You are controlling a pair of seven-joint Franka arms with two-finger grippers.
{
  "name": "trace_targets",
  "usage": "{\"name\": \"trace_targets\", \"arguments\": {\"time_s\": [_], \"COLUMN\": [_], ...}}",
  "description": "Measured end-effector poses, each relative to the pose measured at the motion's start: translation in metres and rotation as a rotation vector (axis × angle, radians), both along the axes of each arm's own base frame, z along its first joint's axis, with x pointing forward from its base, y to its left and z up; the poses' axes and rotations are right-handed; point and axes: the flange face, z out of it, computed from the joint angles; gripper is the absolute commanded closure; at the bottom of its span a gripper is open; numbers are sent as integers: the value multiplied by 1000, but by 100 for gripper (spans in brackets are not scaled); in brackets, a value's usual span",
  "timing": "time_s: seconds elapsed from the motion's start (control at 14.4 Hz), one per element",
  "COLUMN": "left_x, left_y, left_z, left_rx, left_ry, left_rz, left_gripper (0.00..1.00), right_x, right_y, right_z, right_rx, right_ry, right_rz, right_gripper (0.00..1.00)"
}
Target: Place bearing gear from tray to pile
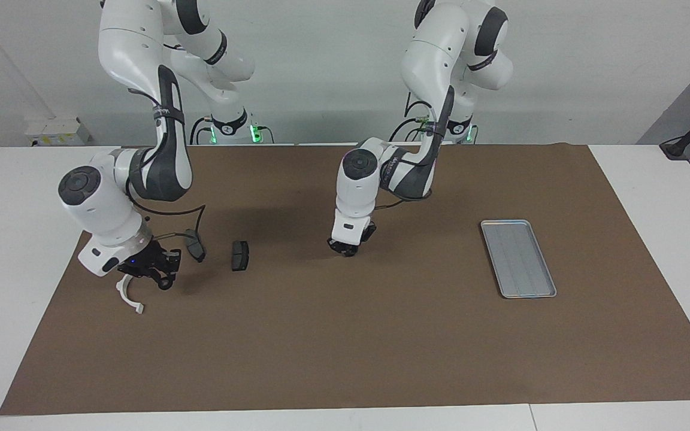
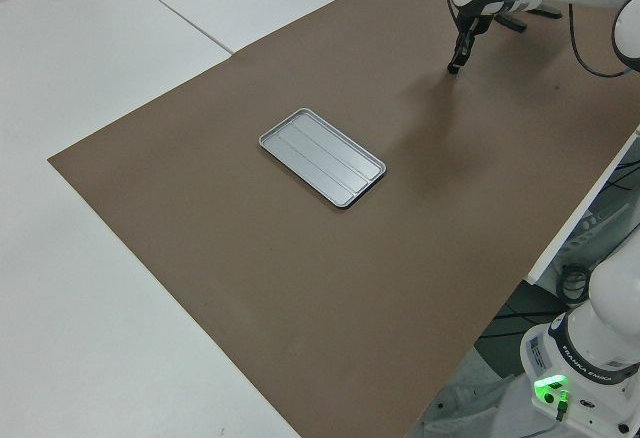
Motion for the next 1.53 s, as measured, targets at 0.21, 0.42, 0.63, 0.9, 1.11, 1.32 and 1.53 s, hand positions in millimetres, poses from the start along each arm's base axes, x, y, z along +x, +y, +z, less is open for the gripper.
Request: {"name": "trace_targets", "arguments": {"time_s": [0.21,0.42,0.63,0.9,1.11,1.32,1.53], "left_x": [1,2,2,10,36,58,72], "left_y": [0,0,0,10,40,91,163], "left_z": [2,2,2,4,32,92,149], "left_rx": [-2,1,3,14,27,19,23], "left_ry": [-5,-7,-8,-17,-34,-42,-22], "left_rz": [0,-1,8,49,107,161,138], "left_gripper": [87,36,1,0,0,0,0], "right_x": [-10,-14,-18,-19,-19,-17,-6], "right_y": [0,-3,-10,-10,-9,-2,20], "right_z": [-23,-29,-35,-41,-41,-35,-1], "right_rx": [-2,-1,-2,-5,-5,-3,0], "right_ry": [-5,7,8,-18,-18,-22,-29], "right_rz": [-1,-6,-16,-17,-15,-13,-11], "right_gripper": [100,100,100,26,0,0,0]}}
